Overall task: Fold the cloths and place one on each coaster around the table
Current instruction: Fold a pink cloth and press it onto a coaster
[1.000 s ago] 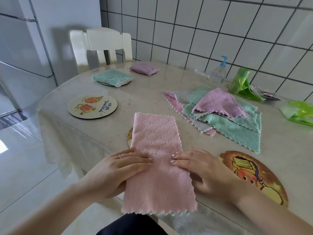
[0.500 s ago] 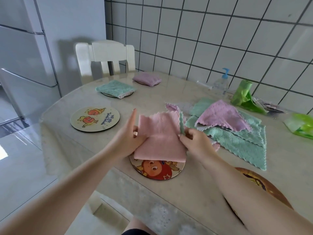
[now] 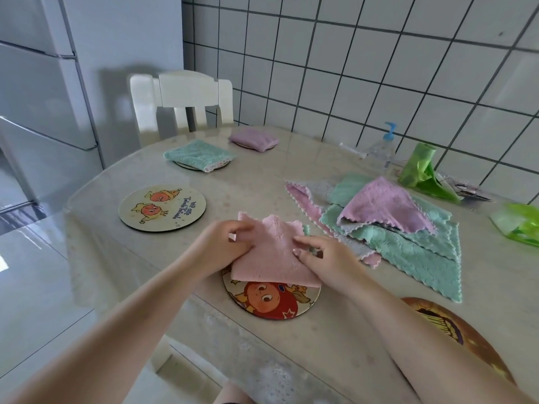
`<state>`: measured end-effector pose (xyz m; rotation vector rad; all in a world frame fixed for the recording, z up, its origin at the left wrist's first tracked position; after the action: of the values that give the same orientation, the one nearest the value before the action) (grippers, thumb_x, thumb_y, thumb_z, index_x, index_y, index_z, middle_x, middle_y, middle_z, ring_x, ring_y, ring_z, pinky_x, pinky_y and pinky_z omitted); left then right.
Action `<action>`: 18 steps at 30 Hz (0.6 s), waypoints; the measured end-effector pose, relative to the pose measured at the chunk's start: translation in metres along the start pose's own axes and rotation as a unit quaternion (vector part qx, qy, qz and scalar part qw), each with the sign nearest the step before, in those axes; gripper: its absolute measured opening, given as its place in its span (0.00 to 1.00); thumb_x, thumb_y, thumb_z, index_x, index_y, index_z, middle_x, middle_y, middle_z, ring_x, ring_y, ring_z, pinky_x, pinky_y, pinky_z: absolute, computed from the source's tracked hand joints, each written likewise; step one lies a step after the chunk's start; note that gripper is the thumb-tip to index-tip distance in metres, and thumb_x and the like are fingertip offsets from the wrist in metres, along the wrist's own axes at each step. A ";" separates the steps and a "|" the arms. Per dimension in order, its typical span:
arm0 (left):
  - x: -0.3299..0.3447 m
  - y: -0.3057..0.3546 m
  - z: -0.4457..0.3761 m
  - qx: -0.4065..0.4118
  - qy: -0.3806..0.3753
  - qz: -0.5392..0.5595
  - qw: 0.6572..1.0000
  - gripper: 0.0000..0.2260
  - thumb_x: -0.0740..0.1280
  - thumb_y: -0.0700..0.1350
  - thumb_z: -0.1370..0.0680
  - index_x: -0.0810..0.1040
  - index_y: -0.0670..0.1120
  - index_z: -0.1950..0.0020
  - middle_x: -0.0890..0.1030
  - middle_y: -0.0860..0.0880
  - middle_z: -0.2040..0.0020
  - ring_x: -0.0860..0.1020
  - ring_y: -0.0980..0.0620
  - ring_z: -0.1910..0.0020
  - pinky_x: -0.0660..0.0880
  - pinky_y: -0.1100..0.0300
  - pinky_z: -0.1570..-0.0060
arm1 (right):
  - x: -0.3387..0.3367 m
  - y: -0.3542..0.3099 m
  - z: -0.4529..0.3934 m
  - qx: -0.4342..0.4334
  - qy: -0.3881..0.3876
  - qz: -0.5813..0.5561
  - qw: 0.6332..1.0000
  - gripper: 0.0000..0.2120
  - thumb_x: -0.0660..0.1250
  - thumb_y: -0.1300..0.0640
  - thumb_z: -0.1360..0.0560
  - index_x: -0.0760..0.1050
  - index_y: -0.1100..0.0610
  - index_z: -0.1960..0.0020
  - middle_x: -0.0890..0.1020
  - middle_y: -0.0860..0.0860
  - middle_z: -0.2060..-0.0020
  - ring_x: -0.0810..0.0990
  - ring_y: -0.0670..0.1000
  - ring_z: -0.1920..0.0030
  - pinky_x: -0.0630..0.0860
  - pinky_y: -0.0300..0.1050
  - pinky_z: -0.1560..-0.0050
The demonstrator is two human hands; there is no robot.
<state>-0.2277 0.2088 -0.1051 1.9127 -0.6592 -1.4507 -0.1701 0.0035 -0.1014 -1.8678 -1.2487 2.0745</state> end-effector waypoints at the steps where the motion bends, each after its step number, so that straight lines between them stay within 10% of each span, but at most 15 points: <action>1: 0.000 -0.001 0.000 -0.002 -0.002 -0.001 1.000 0.18 0.67 0.44 0.26 0.74 0.50 0.35 0.76 0.53 0.37 0.74 0.58 0.44 0.69 0.65 0.45 | 0.001 0.000 -0.001 0.009 0.002 0.009 1.000 0.20 0.64 0.47 0.25 0.70 0.47 0.33 0.73 0.45 0.34 0.73 0.47 0.38 0.68 0.42 0.40; 8: 0.000 -0.004 -0.009 -0.033 -0.031 -0.013 0.999 0.19 0.67 0.46 0.26 0.74 0.50 0.34 0.76 0.52 0.36 0.72 0.58 0.42 0.65 0.67 0.46 | 0.002 0.002 -0.004 0.049 0.016 0.013 0.999 0.23 0.65 0.51 0.25 0.68 0.48 0.31 0.72 0.45 0.33 0.81 0.53 0.47 0.72 0.39 0.55; 18: -0.014 -0.007 0.000 -0.072 0.031 0.070 0.994 0.30 0.66 0.51 0.24 0.57 0.50 0.26 0.64 0.50 0.29 0.72 0.56 0.43 0.72 0.57 0.43 | -0.007 0.001 -0.008 0.051 0.033 0.007 0.998 0.24 0.62 0.52 0.23 0.63 0.50 0.28 0.64 0.48 0.28 0.67 0.48 0.32 0.63 0.47 0.33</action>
<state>-0.2314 0.2230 -0.1013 1.7576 -0.6277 -1.3098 -0.1608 0.0030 -0.0964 -1.8887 -1.0979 2.0238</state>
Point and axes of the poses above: each hand's wrist, its own z-axis away from the middle knuckle, its own x-axis out of the palm, y = z × x, the point moved 3 cm from there along -z, towards the middle knuckle
